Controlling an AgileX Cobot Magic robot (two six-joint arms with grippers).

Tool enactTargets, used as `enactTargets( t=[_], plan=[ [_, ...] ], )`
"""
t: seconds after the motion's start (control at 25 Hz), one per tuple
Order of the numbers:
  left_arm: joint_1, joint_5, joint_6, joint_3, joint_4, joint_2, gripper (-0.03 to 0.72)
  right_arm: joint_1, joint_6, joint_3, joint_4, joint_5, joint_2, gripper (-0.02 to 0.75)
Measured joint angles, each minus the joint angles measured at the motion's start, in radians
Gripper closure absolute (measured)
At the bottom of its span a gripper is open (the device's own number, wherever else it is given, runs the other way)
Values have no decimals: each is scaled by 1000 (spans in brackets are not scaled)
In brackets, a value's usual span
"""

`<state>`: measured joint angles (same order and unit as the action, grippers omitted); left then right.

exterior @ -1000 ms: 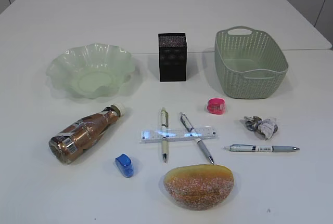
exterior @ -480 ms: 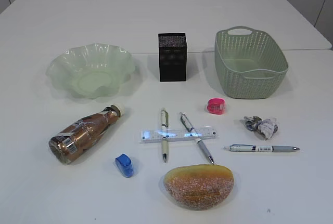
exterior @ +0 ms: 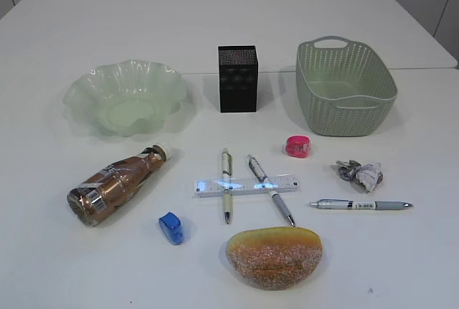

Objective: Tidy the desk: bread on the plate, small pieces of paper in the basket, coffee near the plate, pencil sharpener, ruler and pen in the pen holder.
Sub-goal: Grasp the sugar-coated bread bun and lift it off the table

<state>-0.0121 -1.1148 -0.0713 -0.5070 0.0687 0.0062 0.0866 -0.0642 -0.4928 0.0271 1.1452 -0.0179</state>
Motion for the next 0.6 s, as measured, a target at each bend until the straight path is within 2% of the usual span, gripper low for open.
enactTargets(
  t=[0.6],
  plan=[
    [0,0,0,0,36,0,449,0,0,-2,0,-5,0,279]
  ],
)
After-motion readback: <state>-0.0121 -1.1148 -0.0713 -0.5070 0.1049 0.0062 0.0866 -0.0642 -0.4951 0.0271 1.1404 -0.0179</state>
